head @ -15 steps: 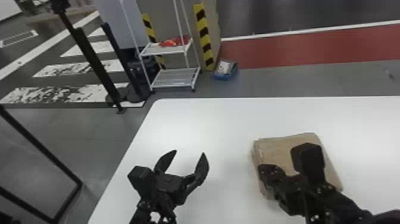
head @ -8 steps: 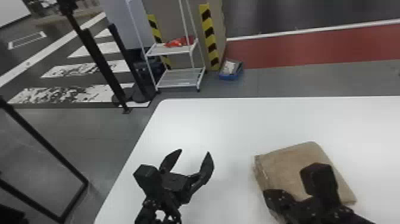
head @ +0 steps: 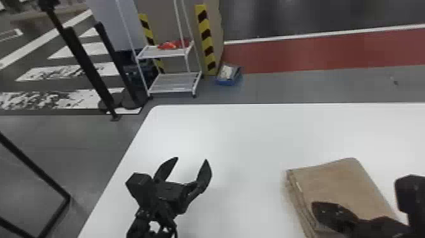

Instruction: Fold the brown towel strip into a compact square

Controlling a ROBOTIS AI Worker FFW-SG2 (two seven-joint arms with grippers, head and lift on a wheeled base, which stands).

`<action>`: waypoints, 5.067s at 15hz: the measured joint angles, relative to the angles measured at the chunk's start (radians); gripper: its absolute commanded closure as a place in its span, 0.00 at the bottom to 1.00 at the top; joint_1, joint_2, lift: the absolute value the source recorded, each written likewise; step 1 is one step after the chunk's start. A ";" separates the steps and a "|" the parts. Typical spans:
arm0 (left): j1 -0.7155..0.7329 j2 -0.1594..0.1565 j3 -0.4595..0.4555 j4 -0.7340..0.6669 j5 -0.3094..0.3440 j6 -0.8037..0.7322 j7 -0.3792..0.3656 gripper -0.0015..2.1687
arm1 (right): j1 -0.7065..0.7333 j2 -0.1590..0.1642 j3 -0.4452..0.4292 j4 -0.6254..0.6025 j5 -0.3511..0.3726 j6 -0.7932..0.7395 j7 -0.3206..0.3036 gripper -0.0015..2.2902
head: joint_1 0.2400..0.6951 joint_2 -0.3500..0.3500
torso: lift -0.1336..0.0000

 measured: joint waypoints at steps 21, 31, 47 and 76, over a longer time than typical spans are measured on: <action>-0.010 0.000 0.023 0.039 0.014 -0.021 0.005 0.02 | -0.307 0.021 -0.211 0.229 0.063 0.438 0.119 0.94 | 1.00 0.67 | 0.09; -0.010 0.015 -0.002 0.039 0.016 -0.018 0.000 0.02 | -0.556 0.061 -0.108 0.576 0.058 0.171 -0.017 0.94 | 1.00 0.67 | 0.09; 0.080 0.025 0.005 -0.076 0.023 -0.018 0.011 0.02 | 0.136 0.079 -0.113 0.062 0.032 -0.699 -0.386 0.02 | 1.00 0.60 | 0.09; 0.227 -0.014 0.165 -0.175 0.061 -0.132 0.037 0.02 | 0.293 0.078 0.050 0.117 0.124 -1.024 -0.516 0.04 | 1.00 0.91 | 0.09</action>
